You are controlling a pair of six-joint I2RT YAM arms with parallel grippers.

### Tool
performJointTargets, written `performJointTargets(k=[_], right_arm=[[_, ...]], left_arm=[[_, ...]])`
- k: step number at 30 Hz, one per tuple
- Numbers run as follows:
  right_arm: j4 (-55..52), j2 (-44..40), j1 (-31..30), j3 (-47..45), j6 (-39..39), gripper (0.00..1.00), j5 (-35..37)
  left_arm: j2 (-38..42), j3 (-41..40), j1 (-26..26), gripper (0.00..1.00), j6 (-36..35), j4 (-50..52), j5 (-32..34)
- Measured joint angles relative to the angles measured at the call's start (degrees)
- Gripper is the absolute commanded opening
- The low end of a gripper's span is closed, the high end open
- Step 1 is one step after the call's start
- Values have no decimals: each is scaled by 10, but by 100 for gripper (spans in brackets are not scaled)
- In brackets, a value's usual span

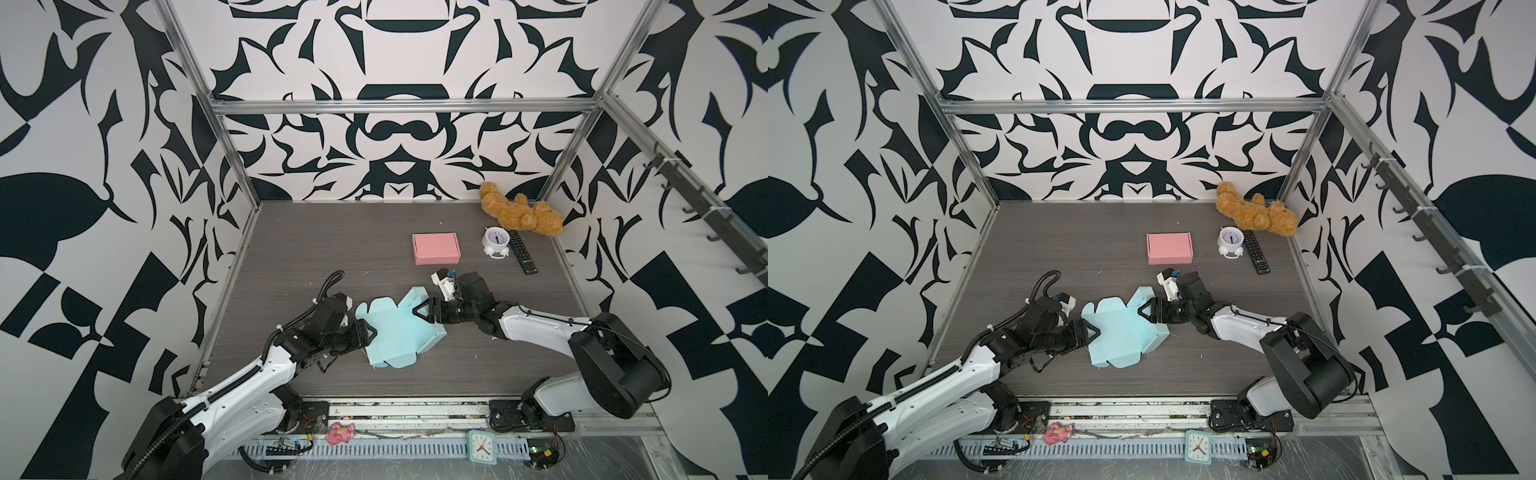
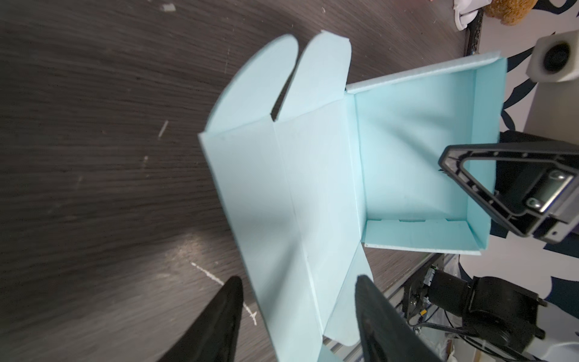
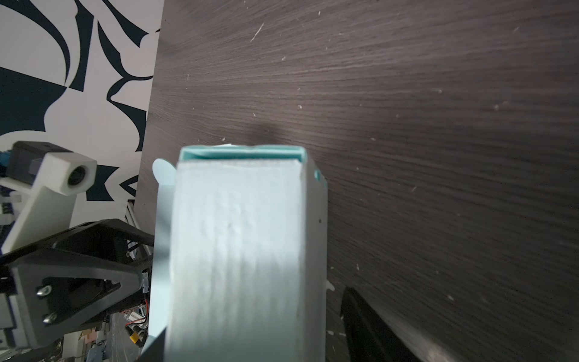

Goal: Assemble paper box
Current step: Turn over the paper box at the center of the table.

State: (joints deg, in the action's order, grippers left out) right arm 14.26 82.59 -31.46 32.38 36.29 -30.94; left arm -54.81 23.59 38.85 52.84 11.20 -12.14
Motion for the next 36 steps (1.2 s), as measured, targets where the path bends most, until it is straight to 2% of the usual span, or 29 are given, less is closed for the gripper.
performJointTargets(k=[17,25,36], right_arm=[[20,5,3,-9,8,70,-9],[21,5,4,-10,7,76,-8],[-2,-2,5,-11,-8,81,-5]], left_arm=[[-8,-24,0,35,49,-74,-7],[-12,-33,0,25,63,-86,-5],[-11,-34,0,17,70,-92,0]])
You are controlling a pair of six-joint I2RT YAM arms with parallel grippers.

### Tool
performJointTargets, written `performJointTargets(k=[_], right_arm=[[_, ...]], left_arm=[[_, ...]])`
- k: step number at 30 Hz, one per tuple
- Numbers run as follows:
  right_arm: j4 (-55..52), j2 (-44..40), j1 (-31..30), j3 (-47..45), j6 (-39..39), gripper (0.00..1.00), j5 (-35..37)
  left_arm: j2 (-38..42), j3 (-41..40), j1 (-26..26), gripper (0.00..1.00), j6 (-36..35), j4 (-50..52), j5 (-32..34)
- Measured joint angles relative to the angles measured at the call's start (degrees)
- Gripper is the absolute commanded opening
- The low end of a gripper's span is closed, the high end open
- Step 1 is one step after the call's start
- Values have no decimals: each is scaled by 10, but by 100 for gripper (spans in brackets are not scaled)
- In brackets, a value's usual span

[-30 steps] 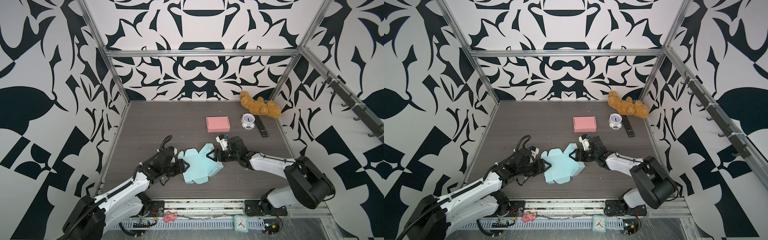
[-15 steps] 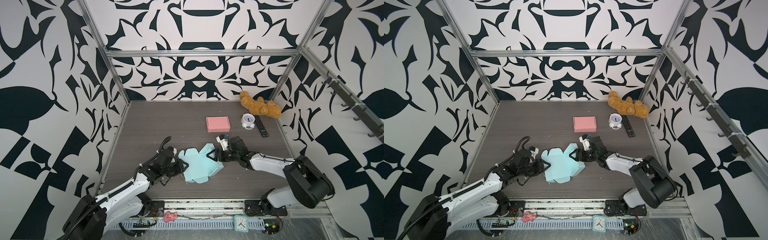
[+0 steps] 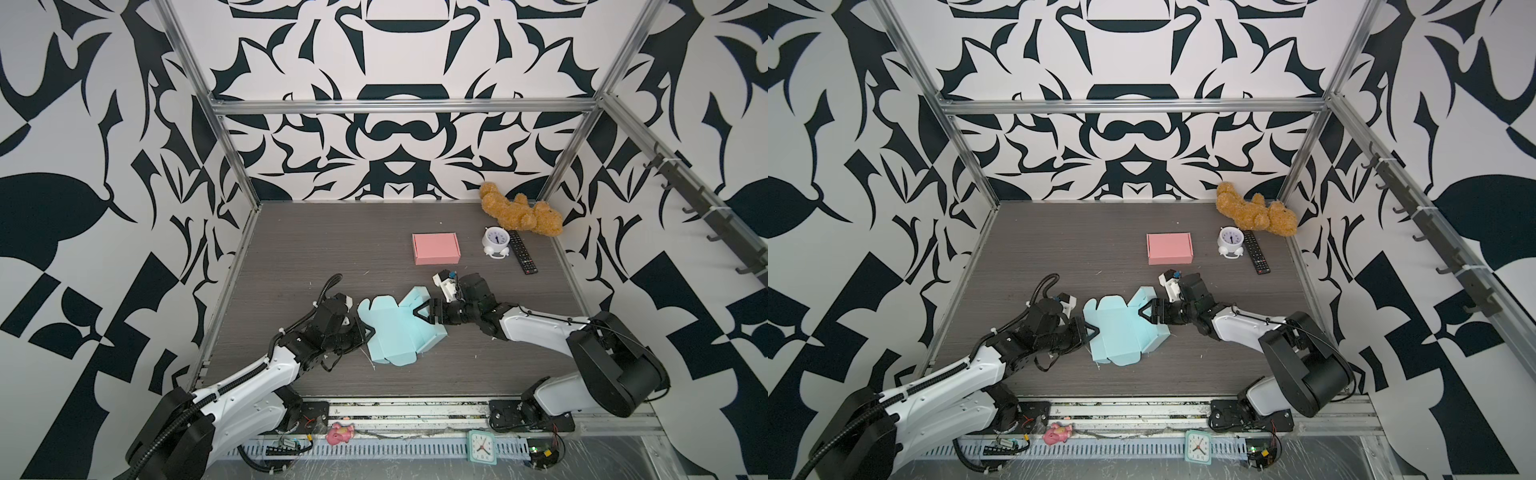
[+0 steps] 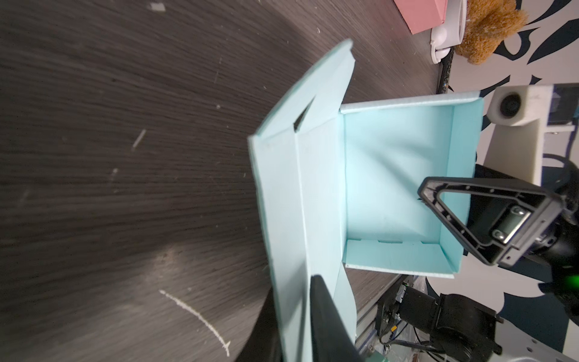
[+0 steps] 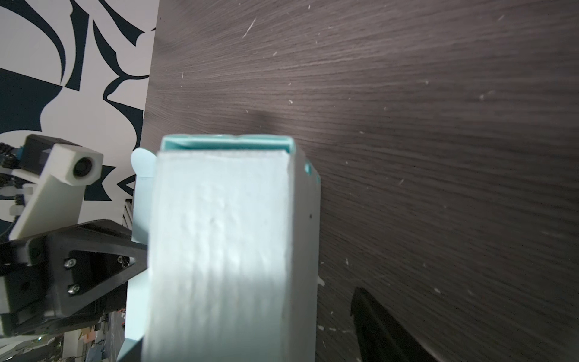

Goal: Assemble paper box
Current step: Turn over the paper box at the center of the table.

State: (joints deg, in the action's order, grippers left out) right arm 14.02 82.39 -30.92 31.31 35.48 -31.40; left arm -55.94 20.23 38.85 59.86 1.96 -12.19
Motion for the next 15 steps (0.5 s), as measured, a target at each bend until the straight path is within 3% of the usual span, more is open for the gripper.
performJointTargets(k=[15], right_arm=[[-113,-123,1,-1,-60,85,48]], left_arm=[[12,1,0,9,2,7,0]])
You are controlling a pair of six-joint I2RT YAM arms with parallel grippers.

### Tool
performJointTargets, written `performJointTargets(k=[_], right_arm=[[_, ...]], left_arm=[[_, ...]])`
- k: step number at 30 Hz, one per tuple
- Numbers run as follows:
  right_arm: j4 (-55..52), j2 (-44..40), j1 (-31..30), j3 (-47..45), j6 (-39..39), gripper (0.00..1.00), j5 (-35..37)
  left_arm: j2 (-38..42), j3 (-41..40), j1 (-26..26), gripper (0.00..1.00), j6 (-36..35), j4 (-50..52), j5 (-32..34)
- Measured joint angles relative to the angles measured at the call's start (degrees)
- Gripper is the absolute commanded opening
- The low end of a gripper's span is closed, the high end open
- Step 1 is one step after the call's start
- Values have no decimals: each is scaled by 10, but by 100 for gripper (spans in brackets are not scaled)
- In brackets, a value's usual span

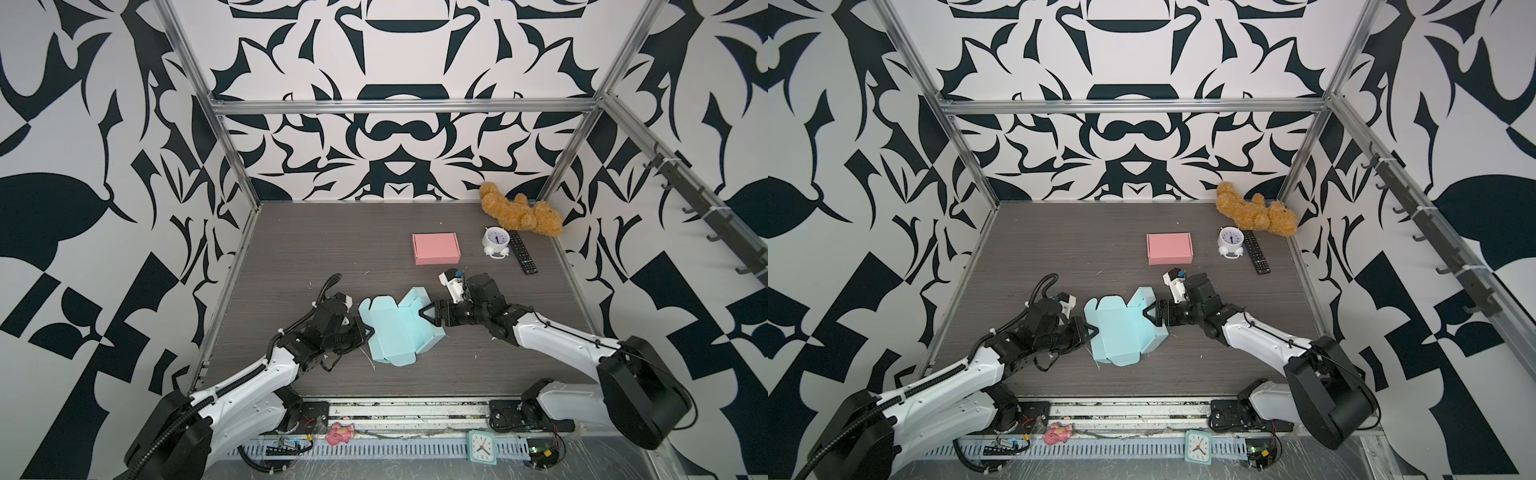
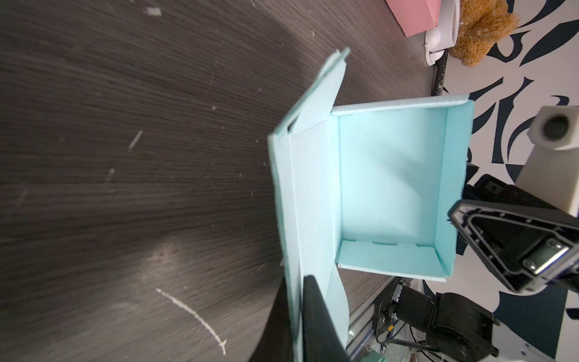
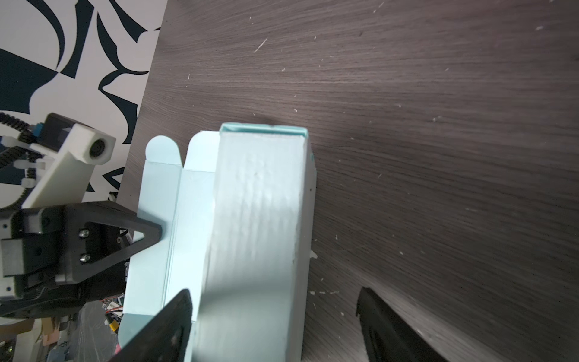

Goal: Assemble paper box
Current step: Turn over the paper box at the center of the table.

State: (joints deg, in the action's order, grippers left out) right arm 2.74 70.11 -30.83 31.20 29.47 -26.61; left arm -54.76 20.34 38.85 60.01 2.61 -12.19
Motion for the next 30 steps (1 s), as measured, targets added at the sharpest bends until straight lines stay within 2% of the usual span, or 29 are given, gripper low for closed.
performJointTargets(k=[8,15,23,30], right_arm=[[-101,-94,0,0,-40,87,88],[-151,-140,0,0,-64,87,136],[-131,-157,0,1,-78,86,142],[-12,-184,0,-30,-92,88,111]], left_arm=[[25,24,0,6,-12,43,2],[34,84,0,5,-59,120,3],[20,194,-1,6,-156,239,-22],[-21,312,-1,6,-268,349,-49]])
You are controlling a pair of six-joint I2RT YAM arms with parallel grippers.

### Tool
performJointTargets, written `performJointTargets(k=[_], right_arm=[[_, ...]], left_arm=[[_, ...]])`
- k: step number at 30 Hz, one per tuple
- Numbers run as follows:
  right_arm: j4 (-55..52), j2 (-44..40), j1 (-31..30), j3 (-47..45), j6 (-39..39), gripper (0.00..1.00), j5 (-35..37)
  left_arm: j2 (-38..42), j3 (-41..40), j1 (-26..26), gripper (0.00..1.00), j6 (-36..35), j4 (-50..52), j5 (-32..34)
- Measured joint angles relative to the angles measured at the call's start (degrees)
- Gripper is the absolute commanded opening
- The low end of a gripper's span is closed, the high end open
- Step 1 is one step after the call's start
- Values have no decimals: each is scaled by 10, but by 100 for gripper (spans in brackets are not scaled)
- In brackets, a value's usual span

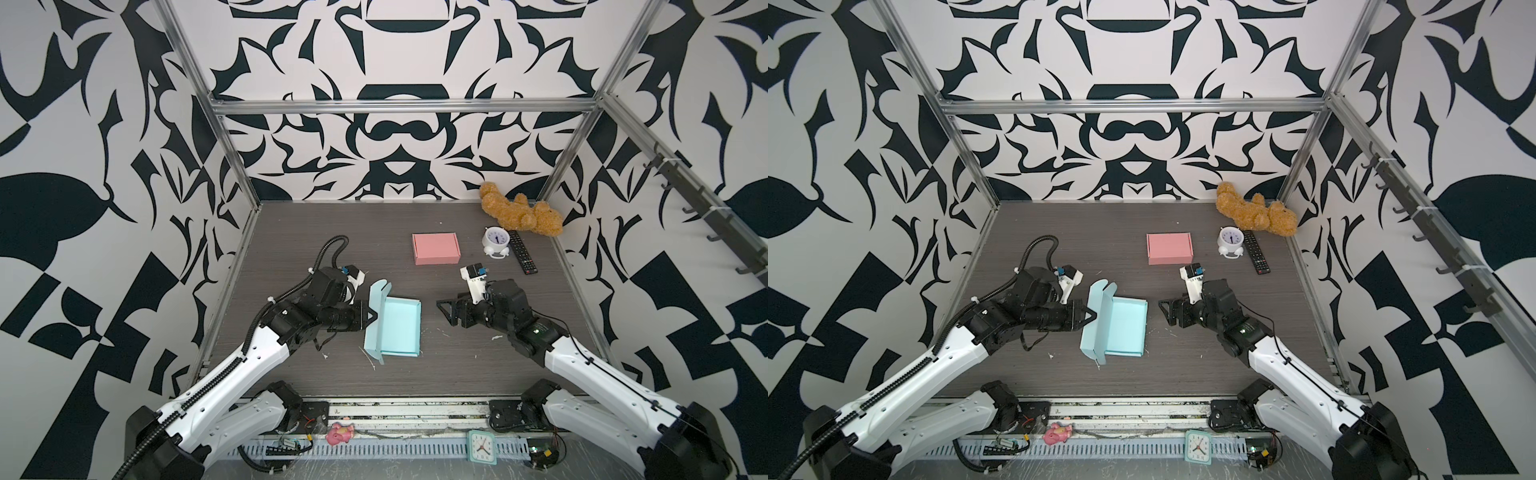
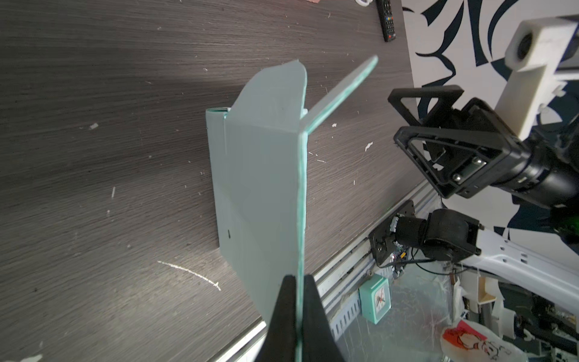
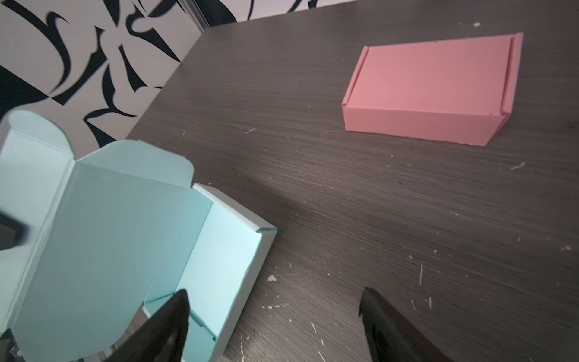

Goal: Assemble paper box
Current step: Turn over the paper box at the center of the table.

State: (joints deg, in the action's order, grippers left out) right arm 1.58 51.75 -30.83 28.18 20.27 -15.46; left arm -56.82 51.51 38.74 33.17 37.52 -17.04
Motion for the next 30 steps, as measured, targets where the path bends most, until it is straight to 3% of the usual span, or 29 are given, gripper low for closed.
performJointTargets(k=[14,22,30], right_arm=[[244,88,-11,-35,-40,88,-156],[241,116,-80,-7,-131,81,-151],[229,112,-90,-6,-181,71,-129]], left_arm=[[-88,149,0,7,-160,153,-64],[-118,195,0,8,-228,212,-89],[-129,217,0,8,-264,246,-102]])
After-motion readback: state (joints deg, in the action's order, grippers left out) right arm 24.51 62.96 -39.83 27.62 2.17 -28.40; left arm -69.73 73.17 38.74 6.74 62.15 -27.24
